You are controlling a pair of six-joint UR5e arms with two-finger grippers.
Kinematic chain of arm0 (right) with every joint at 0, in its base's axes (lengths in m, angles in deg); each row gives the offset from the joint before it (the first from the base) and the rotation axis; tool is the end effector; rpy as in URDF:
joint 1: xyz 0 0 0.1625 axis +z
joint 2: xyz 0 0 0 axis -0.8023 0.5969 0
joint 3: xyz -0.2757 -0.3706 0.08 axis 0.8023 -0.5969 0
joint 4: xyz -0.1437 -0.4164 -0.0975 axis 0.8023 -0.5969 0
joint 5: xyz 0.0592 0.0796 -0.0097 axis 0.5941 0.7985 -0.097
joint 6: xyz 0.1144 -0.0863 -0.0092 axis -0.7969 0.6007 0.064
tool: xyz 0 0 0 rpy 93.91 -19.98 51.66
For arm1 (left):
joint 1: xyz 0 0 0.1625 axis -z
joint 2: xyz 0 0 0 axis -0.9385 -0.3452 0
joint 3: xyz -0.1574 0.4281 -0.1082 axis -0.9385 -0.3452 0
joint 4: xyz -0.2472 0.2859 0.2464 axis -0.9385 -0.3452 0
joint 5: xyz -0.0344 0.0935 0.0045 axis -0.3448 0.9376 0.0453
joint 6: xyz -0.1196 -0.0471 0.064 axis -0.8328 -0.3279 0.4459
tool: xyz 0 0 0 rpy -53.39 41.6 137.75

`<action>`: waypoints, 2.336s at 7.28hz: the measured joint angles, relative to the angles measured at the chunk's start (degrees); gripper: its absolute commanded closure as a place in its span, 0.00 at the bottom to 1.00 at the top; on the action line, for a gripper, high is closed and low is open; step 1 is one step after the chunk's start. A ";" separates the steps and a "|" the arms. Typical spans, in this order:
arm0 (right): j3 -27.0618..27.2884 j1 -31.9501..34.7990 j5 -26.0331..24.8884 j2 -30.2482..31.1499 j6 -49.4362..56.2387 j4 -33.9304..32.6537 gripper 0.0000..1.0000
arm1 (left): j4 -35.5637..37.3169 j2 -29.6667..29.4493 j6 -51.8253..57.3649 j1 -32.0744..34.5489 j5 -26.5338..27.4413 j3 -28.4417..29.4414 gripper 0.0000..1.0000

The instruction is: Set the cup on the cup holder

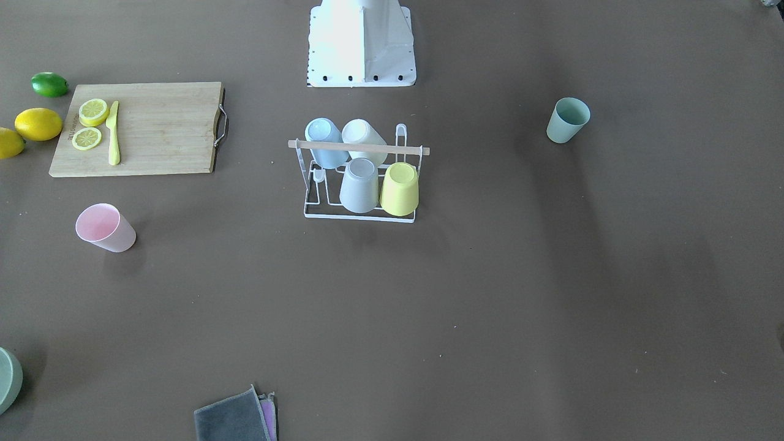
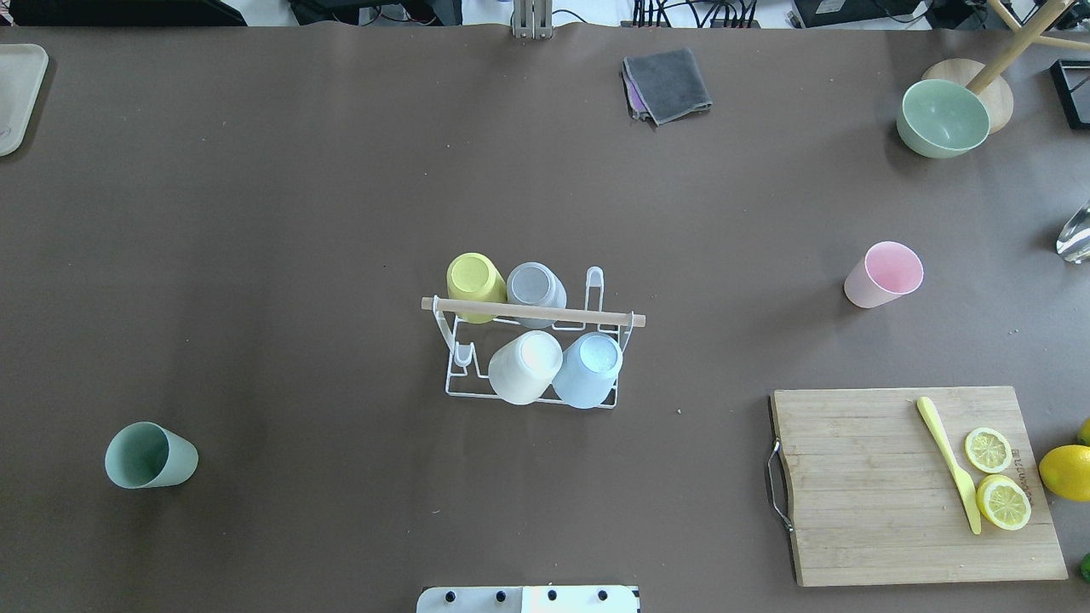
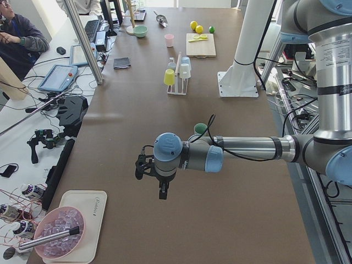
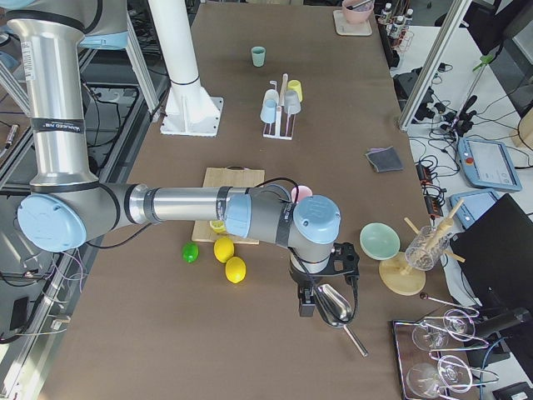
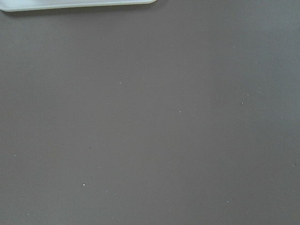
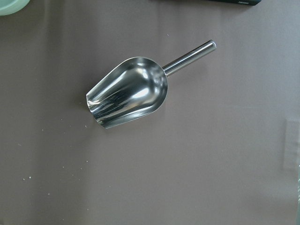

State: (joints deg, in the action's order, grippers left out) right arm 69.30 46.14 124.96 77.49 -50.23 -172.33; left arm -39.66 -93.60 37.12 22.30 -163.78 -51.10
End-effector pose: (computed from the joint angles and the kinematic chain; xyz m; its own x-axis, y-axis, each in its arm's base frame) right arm 0.1318 -0.5240 0.7162 0.7765 -0.0519 0.6280 0.0268 0.9984 0.0493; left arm -0.0447 -0.4611 0.7124 0.6797 0.0278 -0.7330 0.0612 0.9937 0.0943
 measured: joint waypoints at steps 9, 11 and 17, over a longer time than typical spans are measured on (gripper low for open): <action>-0.17 0.00 -0.07 0.04 -3.07 0.36 0.00 | -0.32 -0.39 0.20 -0.05 0.60 0.42 0.02; -0.10 0.00 -0.13 0.03 -4.34 0.49 0.00 | -0.55 -0.65 0.17 -0.02 0.53 0.29 0.02; -0.65 0.00 0.96 -0.17 -8.61 0.44 0.00 | 2.39 -4.23 0.49 -0.34 -0.82 1.04 0.02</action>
State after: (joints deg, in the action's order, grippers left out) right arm 68.65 46.14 125.93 77.33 -58.84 -171.89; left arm -37.27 -97.82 37.60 21.96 -164.61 -50.07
